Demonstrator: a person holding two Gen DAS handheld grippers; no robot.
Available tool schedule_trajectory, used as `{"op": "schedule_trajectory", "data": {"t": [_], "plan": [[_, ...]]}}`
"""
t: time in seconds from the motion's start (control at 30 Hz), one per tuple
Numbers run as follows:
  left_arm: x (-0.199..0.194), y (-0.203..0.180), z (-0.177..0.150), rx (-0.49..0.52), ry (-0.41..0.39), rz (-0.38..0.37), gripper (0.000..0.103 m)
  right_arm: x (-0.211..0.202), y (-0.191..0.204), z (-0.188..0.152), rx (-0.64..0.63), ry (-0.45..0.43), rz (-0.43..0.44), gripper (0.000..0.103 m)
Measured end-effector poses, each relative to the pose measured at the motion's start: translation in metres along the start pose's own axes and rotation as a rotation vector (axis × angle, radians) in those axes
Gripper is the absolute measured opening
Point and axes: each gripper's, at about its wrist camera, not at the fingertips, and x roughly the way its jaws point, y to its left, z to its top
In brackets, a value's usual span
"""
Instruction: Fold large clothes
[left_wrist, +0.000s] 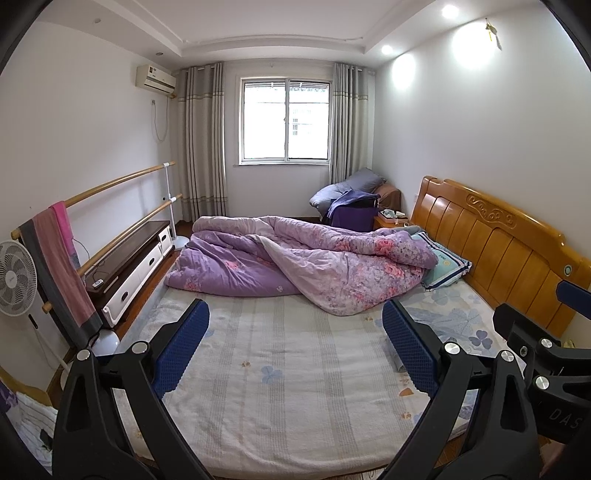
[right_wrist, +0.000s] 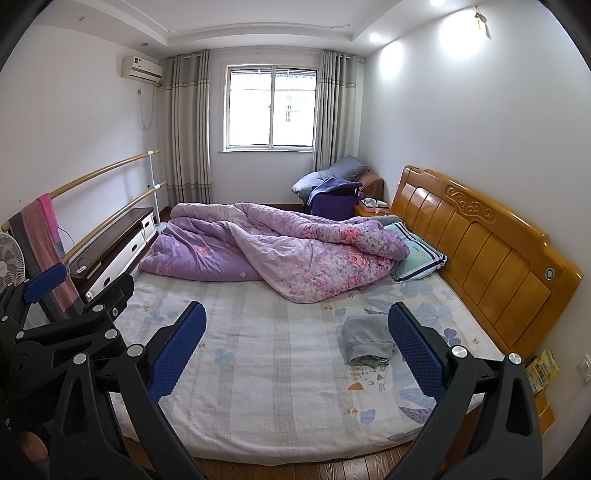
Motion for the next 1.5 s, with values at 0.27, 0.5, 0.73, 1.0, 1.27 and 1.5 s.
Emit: {"op": "schedule_trajectory", "data": {"t": [0.27, 0.5, 0.73, 1.0, 1.27, 1.5], "plan": [[0.006, 0.002, 0.000, 0.001, 0.000, 0.002, 0.095, 0.002, 0.000, 0.001, 0.000, 0.007, -0.001, 0.095], [0.011, 0.003, -0.003, -0.006, 0.013, -0.009, 0.095, 0.005, 0.001, 0.003, 0.003, 0.013, -0.001, 0.095], [0.018, 0.010, -0.004, -0.007, 0.026, -0.025, 0.095, 0.006, -0.001, 0.003, 0.004, 0.015, -0.003, 0.095], [0.025, 0.016, -0.005, -0.001, 0.033, -0.035, 0.095, 0.009, -0.005, 0.002, 0.007, 0.026, 0.001, 0.095], [0.032, 0.018, -0.005, 0.005, 0.038, -0.039, 0.095, 0.013, -0.008, 0.003, 0.009, 0.032, 0.004, 0.095], [0.035, 0.018, -0.005, 0.004, 0.048, -0.046, 0.095, 0.017, -0.011, 0.004, 0.012, 0.039, 0.014, 0.095]]}}
